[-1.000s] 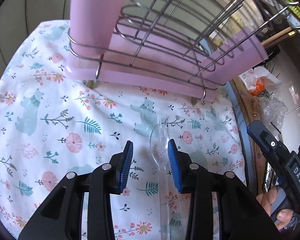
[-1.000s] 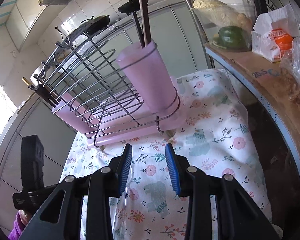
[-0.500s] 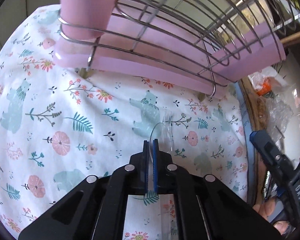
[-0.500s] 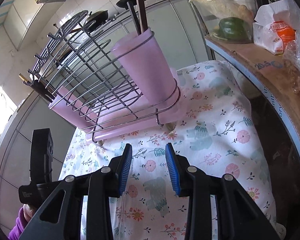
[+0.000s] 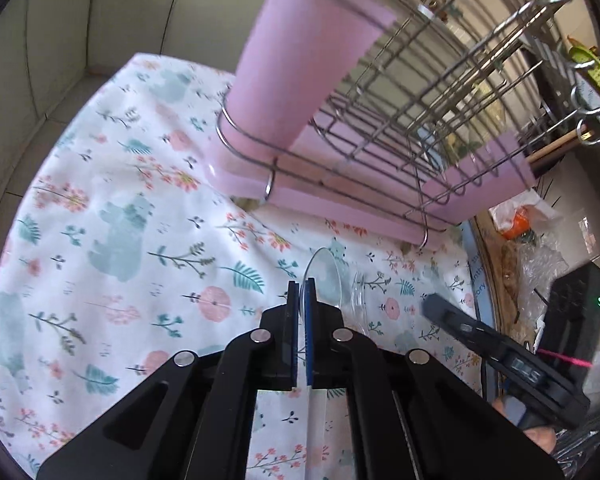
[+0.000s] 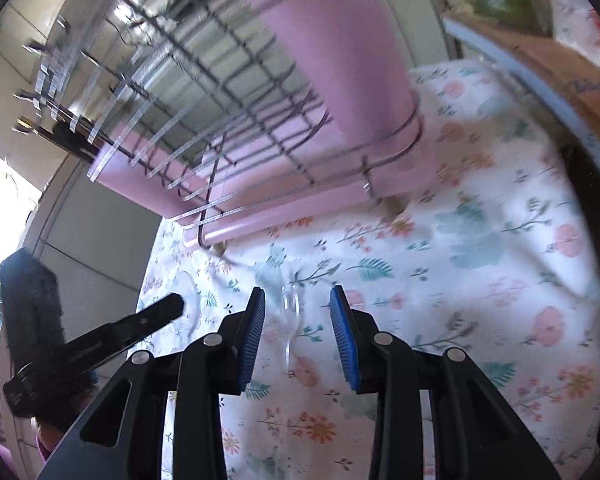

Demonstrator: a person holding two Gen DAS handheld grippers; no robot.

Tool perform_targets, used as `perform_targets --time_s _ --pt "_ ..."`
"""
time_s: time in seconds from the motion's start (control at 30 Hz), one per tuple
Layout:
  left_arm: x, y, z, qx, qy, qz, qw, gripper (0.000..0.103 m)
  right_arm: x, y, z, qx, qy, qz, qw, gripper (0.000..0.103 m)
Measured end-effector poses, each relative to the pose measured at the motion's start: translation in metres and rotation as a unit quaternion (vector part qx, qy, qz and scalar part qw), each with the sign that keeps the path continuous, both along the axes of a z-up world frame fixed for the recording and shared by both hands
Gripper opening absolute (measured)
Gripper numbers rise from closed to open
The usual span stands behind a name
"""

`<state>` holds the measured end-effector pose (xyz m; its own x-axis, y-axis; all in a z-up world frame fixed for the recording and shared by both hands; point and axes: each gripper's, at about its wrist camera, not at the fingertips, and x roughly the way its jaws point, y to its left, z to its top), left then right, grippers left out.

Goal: Organize utensils

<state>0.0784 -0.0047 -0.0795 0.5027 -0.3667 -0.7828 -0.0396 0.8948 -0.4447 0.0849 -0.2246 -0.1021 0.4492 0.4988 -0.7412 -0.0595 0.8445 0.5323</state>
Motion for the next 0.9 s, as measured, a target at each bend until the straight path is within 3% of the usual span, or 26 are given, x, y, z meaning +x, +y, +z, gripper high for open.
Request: perform_targets --time_s 0.2,0.47,0.73,0.9 --pt "-0.009 0.011 0.005 -0.008 -0.01 0.005 0.9999 0.002 0.023 0.026 -0.017 -0.024 0.042 0.014 0.999 0.034" --pt "-0.012 0.02 0.002 -0.018 -0.012 0.009 0.9997 0.002 0.038 0.058 -0.027 -0.099 0.04 0.03 0.994 0.032" --pt "-0.01 0.02 -0.002 -0.022 -0.012 0.014 0.9996 0.002 0.038 0.078 -0.028 -0.125 0.031 0.045 0.991 0.024" --pt "-0.011 0.018 -0.001 -0.017 -0.014 0.016 0.9996 0.002 0.038 0.094 -0.033 -0.147 0.018 0.039 0.988 0.012"
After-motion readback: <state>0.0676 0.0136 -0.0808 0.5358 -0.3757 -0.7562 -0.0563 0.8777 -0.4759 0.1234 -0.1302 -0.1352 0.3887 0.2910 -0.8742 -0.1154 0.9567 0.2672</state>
